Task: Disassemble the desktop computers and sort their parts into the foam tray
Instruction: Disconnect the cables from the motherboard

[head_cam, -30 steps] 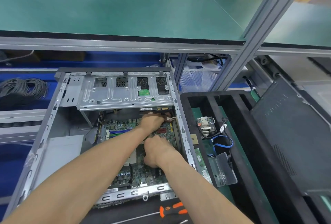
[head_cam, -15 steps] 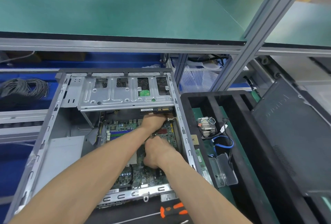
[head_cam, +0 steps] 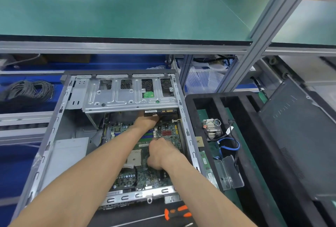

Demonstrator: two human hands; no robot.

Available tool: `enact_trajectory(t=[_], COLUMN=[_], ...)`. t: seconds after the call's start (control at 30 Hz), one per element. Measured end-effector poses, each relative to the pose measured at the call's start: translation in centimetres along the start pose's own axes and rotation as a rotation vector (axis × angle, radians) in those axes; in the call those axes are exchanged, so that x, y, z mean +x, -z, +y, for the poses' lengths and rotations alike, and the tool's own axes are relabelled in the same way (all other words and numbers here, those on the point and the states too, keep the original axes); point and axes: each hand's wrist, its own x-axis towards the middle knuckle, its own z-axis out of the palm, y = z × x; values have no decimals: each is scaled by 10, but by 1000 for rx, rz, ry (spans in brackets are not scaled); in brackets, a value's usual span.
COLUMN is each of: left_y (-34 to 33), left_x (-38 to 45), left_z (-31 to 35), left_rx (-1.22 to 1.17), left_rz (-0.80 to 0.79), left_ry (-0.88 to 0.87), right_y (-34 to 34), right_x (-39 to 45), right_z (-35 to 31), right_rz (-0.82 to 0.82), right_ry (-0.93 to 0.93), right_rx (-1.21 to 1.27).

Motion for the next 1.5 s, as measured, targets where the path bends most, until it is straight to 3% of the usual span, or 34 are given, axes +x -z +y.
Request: enact_trajectory(t=[0.1, 0.17, 0.37, 0.47, 0.57, 0.7, 0.97, 1.13, 1.23, 1.3, 1.37, 1.5], left_y=[8, 15, 28, 36, 45, 50, 48, 40, 27, 13, -2, -31], left_x=[-9, -20, -29, -38, -43, -45, -41, -50, -58, -61, -66, -71], left_z=[3, 10, 10, 15, 17, 13, 6, 0, 3, 6, 7, 5], left_rx=[-46, 88, 312, 577, 686, 638, 573, 415, 318, 374, 443, 562], left_rz=[-33, -122, -69, -81, -177, -273, -197, -332, -423, -464, -510, -628], left_ry=[-13, -16, 27, -61, -161, -269, -304, -345, -401, -508, -552, -481], right_y=[0, 1, 5, 7, 9, 16, 51, 73, 75, 73, 71, 71], right_x=[-1, -2, -8, -12, -15, -20, -25, -21, -15, -12, -10, -5], right_z=[0, 0, -1, -1, -2, -2, 7, 25, 36, 35, 34, 37], right_rz=[3, 4, 16, 25, 48, 115, 218, 542, 800, 861, 845, 724], right_ry=[3, 3, 30, 47, 69, 145, 394, 502, 373, 224, 140, 69], right_rx=[7, 7, -17, -51, -91, -158, -244, -175, -79, -37, -36, 25])
